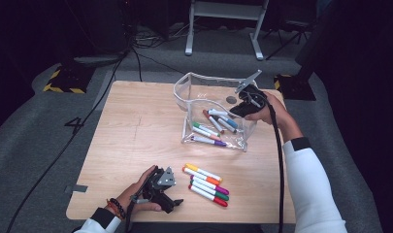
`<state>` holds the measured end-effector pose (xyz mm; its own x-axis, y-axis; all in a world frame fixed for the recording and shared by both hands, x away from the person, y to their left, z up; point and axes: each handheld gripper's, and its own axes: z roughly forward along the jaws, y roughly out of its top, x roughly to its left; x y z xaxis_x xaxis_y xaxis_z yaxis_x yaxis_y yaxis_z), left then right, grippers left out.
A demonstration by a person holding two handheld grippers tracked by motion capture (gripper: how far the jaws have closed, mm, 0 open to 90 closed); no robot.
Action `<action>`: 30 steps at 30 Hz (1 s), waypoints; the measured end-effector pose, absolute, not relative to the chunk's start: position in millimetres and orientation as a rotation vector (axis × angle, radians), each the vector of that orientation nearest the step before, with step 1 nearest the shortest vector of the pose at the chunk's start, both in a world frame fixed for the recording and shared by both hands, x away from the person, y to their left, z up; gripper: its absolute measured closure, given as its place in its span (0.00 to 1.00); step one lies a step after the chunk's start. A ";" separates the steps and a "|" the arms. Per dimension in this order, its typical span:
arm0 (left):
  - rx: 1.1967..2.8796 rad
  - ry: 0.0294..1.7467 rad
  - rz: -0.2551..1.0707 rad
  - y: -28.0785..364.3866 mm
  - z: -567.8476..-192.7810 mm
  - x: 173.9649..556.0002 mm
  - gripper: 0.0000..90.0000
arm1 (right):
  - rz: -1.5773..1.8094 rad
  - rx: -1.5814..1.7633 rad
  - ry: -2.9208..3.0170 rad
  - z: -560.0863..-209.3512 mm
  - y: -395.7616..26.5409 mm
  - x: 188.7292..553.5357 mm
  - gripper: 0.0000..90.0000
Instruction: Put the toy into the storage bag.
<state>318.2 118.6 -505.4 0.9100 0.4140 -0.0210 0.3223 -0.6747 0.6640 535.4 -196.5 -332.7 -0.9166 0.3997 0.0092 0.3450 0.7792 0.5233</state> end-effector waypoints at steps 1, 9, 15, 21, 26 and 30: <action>2.365 0.522 0.170 118.6 -505.4 318.2 0.01 | 0.810 0.599 2.867 -332.6 -196.3 535.2 0.82; 2.365 0.523 0.170 118.5 -505.4 318.2 0.01 | 0.793 0.618 2.791 -330.3 -196.0 532.9 0.69; 2.365 0.522 0.170 118.6 -505.4 318.3 0.01 | 0.866 0.639 2.684 -319.3 -207.5 526.2 0.61; 2.370 0.517 0.170 118.8 -505.2 318.6 0.01 | 0.985 0.668 2.575 -304.8 -228.7 511.8 0.55; 2.370 0.517 0.170 118.8 -505.2 318.6 0.01 | 1.057 0.650 2.513 -296.8 -241.6 493.2 0.51; 2.366 0.520 0.169 118.5 -505.4 318.5 0.01 | 1.116 0.640 2.456 -292.0 -252.4 475.1 0.49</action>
<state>318.5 118.5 -505.4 0.9110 0.4119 -0.0206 0.3207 -0.6760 0.6635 475.1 -252.4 -292.0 -0.8296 0.5406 -0.1399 0.2503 0.5839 0.7722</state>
